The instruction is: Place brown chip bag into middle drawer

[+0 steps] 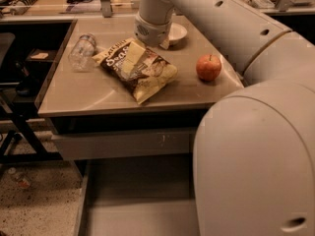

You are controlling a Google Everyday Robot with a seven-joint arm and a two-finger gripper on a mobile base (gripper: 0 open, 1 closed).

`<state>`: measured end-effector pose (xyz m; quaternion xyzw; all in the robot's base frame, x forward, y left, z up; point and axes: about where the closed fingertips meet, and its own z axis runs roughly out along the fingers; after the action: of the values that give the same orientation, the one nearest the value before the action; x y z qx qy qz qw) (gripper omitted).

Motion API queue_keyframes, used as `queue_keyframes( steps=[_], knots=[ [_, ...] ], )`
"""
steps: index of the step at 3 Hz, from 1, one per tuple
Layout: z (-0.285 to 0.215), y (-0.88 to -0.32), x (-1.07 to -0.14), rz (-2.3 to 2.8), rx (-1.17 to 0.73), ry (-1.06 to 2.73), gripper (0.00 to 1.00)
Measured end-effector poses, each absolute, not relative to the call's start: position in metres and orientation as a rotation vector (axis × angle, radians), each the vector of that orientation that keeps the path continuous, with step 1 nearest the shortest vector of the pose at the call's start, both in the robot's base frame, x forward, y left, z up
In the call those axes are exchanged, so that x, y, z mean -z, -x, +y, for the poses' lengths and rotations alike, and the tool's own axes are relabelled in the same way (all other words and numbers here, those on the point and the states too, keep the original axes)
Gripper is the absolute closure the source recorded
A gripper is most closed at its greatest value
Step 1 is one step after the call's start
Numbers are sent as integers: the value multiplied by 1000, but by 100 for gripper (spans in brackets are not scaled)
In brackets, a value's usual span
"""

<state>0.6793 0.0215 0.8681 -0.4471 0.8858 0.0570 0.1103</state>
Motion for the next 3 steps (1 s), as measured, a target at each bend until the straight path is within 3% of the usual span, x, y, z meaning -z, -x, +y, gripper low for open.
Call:
queue_keyframes(
  steps=[2, 3],
  knots=[
    [24, -695, -831, 2687, -185, 1292, 0],
    [26, -696, -830, 2683, -186, 1291, 19]
  ],
)
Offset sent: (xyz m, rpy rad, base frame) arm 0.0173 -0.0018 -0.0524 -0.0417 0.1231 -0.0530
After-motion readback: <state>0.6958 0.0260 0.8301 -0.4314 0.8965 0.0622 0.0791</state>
